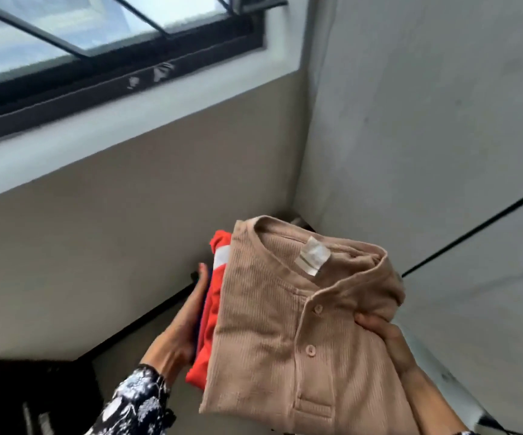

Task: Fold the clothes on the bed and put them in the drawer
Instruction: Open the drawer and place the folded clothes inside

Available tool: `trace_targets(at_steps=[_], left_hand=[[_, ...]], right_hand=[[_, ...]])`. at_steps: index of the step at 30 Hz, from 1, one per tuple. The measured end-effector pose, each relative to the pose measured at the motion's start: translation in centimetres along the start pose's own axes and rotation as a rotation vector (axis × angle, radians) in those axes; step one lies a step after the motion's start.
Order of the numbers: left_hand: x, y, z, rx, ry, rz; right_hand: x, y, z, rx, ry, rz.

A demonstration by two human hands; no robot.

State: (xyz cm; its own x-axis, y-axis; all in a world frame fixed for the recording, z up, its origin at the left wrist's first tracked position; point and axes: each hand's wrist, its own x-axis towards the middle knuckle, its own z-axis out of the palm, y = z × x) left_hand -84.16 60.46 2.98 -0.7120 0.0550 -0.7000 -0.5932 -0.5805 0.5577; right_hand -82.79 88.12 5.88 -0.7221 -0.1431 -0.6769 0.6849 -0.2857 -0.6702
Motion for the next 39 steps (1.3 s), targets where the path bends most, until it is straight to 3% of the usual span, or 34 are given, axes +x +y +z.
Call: trace_targets(at_steps=[2, 5, 10, 15, 19, 27, 30, 33, 36, 39], left_hand=[[1.3, -2.4, 3.7, 0.129, -0.055, -0.079], [4.3, -6.8, 5.4, 0.197, 0.036, -0.182], [7.4, -13.0, 6.4, 0.074, 0.167, -0.298], [10.9, -15.9, 3.8, -0.112, 0.262, -0.308], [15.6, -16.6, 1.1, -0.233, 0.427, -0.236], [25.3, -16.2, -6.8, -0.217, 0.586, -0.258], [27.5, -16.4, -8.4, -0.121, 0.599, -0.3], [29.4, -17.0, -8.2, 0.043, 0.478, -0.292], [30.5, -17.2, -7.7, 0.075, 0.438, -0.353], [31.3, -16.7, -7.8, 0.134, 0.428, -0.409]], right_hand=[[1.4, -0.2, -4.5, -0.021, 0.015, 0.046], [3.1, -1.1, -9.2, -0.054, 0.027, 0.132], [7.0, -1.3, -13.0, -0.163, -0.038, 0.285], [13.2, 0.8, -12.6, -0.251, -0.105, 0.341], [20.4, 2.6, -10.8, -0.355, -0.144, 0.324], [35.7, 8.1, -7.0, -0.442, -0.237, 0.354], [39.6, 9.2, -5.9, -0.556, -0.236, 0.316], [42.9, 11.1, -4.5, -0.789, -0.143, 0.172], [44.6, 13.8, -3.6, -0.972, -0.202, 0.153], [45.2, 14.8, -3.5, -1.121, -0.099, 0.136]])
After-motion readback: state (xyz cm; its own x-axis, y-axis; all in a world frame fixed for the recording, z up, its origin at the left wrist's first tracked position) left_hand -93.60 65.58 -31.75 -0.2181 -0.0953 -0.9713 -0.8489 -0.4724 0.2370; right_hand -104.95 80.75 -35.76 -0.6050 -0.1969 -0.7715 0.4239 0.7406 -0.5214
